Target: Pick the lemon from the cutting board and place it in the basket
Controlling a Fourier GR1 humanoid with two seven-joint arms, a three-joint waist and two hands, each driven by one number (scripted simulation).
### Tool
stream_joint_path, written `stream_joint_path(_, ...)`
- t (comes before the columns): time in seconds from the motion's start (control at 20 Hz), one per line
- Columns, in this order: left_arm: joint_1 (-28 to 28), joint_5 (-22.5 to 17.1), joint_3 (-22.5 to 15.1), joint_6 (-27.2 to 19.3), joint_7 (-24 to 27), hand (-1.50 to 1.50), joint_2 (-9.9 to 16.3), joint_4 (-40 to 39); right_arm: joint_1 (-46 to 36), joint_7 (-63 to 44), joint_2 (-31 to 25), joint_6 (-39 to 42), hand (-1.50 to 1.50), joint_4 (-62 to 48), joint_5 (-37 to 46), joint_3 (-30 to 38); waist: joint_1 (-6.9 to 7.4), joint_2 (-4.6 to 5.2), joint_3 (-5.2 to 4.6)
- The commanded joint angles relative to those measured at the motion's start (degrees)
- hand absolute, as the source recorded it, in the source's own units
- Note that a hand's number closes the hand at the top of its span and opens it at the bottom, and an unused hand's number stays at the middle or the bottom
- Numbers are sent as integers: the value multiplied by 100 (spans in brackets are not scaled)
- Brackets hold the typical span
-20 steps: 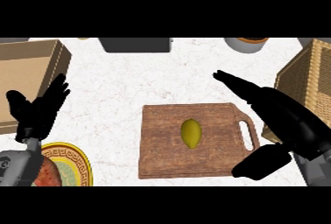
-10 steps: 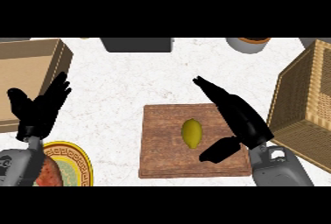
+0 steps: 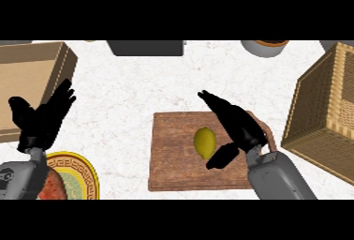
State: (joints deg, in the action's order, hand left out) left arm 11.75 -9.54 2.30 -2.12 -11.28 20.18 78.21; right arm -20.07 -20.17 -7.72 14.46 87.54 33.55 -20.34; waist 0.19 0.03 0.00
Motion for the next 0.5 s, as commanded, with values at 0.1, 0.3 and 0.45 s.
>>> stream_joint_path(0.1,-109,192,59,-72,-392,0,-128,563,46,318,139,55,-150,-623,385,56,2,-5,1)
stream_joint_path(0.3,310,156,328,191,-371,0,-94,1,292,764,-69,184,-150,-417,383,315,-25,-3,0)
stream_joint_path(0.45,107,387,206,18,-307,0,-351,260,232,697,-42,512,-150,-197,270,531,-18,-5,0)
